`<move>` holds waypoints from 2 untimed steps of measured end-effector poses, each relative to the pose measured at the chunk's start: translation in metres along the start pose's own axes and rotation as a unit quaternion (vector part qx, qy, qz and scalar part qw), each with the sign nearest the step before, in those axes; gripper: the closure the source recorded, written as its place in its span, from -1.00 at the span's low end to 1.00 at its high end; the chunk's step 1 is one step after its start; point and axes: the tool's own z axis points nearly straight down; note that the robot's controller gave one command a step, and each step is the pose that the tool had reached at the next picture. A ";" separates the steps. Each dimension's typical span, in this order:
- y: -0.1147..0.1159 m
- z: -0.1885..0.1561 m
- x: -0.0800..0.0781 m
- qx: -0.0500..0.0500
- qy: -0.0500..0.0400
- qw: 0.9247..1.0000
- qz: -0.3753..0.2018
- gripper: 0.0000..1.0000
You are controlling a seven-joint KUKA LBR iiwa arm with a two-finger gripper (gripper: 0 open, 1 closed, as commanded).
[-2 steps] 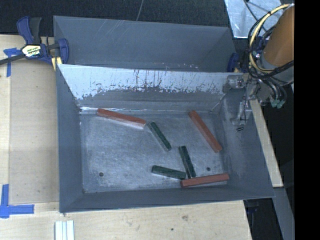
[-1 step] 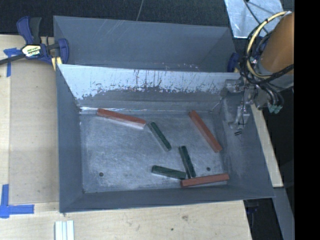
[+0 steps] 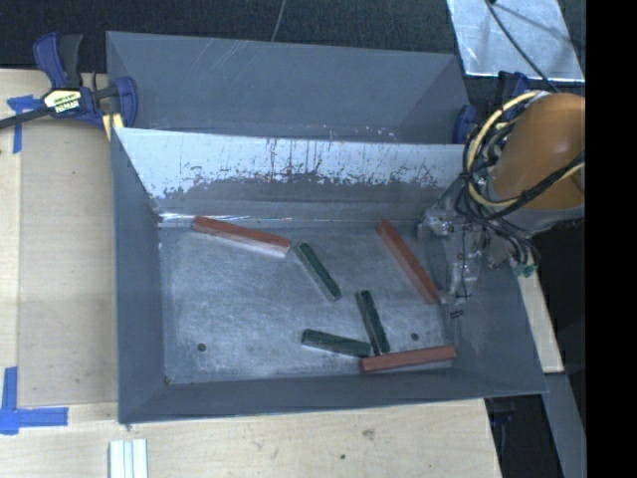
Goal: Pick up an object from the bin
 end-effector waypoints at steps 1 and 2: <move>0.009 0.035 0.005 -0.001 0.002 0.998 0.057 -1.00; 0.013 0.044 0.005 -0.001 0.003 0.998 0.066 -1.00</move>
Offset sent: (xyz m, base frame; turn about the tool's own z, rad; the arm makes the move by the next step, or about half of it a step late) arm 0.0000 0.0000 0.0000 0.0000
